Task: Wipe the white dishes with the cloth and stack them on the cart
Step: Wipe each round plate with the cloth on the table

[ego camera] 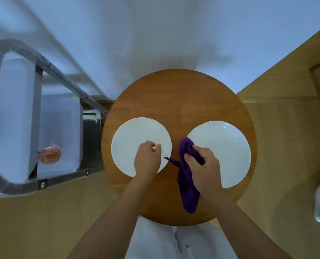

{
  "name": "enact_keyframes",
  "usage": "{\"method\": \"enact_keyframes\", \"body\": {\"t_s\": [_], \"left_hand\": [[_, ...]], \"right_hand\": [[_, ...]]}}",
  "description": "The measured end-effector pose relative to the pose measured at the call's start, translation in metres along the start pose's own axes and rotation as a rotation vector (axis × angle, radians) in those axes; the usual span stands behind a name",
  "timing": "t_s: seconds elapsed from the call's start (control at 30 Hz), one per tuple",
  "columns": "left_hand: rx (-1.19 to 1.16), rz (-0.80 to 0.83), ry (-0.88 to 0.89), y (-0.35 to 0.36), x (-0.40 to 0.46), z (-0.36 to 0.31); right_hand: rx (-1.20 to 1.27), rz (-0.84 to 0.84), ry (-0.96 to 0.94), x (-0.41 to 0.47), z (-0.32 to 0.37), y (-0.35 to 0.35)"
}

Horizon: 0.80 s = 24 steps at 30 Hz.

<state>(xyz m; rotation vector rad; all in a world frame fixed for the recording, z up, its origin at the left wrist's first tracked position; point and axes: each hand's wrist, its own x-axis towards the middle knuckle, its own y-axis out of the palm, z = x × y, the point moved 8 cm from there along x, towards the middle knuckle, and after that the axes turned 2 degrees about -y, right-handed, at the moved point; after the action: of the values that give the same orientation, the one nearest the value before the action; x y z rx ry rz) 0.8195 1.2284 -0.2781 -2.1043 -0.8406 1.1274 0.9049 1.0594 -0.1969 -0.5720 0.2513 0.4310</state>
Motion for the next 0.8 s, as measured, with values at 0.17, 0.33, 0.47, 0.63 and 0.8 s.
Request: {"method": "enact_keyframes", "body": {"t_s": [0.17,0.33,0.47,0.63,0.8], "left_hand": [[0.101,0.298,0.094,0.052,-0.021,-0.057],[0.258,0.325,0.128,0.066,-0.026,-0.074],[0.362,0.298,0.191,0.064,-0.03,-0.084],[0.452,0.252,0.199,0.058,-0.037,-0.094],[0.302,0.171,0.223,0.047,-0.039,-0.101]], "right_hand": [[0.022,-0.094,0.036,-0.003,-0.011,-0.035],[0.089,-0.162,0.122,-0.003,-0.035,-0.068],[0.142,-0.194,0.165,-0.002,-0.048,-0.086],[0.19,-0.198,0.186,0.0,-0.053,-0.098],[0.213,-0.187,0.2,0.001,-0.055,-0.103]]}}
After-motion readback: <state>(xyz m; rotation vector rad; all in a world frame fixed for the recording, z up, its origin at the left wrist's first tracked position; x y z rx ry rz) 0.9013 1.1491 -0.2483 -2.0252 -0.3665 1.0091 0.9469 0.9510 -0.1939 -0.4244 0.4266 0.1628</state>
